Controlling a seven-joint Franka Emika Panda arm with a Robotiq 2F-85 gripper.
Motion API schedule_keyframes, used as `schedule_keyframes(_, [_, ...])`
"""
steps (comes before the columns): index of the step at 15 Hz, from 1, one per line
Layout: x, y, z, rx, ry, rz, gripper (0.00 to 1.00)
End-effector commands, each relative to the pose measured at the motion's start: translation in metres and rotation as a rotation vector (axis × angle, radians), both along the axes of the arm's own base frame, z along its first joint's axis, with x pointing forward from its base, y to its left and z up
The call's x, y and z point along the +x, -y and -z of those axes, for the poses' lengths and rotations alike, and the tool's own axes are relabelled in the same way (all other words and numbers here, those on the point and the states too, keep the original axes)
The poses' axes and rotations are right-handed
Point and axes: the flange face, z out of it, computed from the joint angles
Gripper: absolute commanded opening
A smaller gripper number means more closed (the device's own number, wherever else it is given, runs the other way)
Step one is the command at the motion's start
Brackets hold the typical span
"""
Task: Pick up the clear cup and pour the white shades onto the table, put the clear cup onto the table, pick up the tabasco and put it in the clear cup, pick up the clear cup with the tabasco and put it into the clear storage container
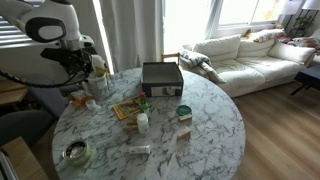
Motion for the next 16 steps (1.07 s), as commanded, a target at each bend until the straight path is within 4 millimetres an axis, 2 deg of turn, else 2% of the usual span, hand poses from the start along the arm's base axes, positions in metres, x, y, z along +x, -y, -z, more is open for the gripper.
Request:
schedule_keyframes(1, [0.003, 0.0, 0.0, 0.0, 0.001, -0.004, 1.0])
schedule_keyframes(7, [0.005, 0.0, -0.004, 0.002, 0.008, -0.005, 1.0])
schedule_keyframes(11, [0.027, 0.017, 0.025, 0.039, 0.164, 0.138, 1.0])
schedule_keyframes(16, [0.044, 0.018, 0.065, 0.066, 0.251, 0.268, 1.0])
